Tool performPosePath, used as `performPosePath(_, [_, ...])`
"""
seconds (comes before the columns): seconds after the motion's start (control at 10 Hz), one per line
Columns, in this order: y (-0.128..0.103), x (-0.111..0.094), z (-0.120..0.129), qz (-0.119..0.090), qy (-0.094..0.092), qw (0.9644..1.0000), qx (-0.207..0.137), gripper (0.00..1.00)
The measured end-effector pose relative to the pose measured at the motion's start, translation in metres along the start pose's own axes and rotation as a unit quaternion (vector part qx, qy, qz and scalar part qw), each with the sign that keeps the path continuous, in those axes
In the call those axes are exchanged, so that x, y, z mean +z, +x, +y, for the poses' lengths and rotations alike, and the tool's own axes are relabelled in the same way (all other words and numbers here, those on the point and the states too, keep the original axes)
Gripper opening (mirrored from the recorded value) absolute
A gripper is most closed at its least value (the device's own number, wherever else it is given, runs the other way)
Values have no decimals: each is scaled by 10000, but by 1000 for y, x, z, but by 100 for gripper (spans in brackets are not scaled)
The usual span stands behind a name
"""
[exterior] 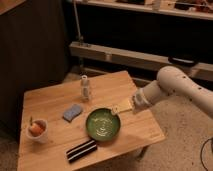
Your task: Drag the ceramic bowl in a circle
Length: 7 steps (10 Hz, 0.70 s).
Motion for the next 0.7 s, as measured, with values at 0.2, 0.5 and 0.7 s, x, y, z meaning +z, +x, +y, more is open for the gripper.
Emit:
performPosePath(0.2, [-4, 38, -16, 90, -93, 9999, -81, 80])
performPosePath(0.5, [-20, 73, -34, 159, -73, 9992, -349, 80])
performPosePath(0.7, [-33, 67, -57, 127, -9, 9993, -357, 80])
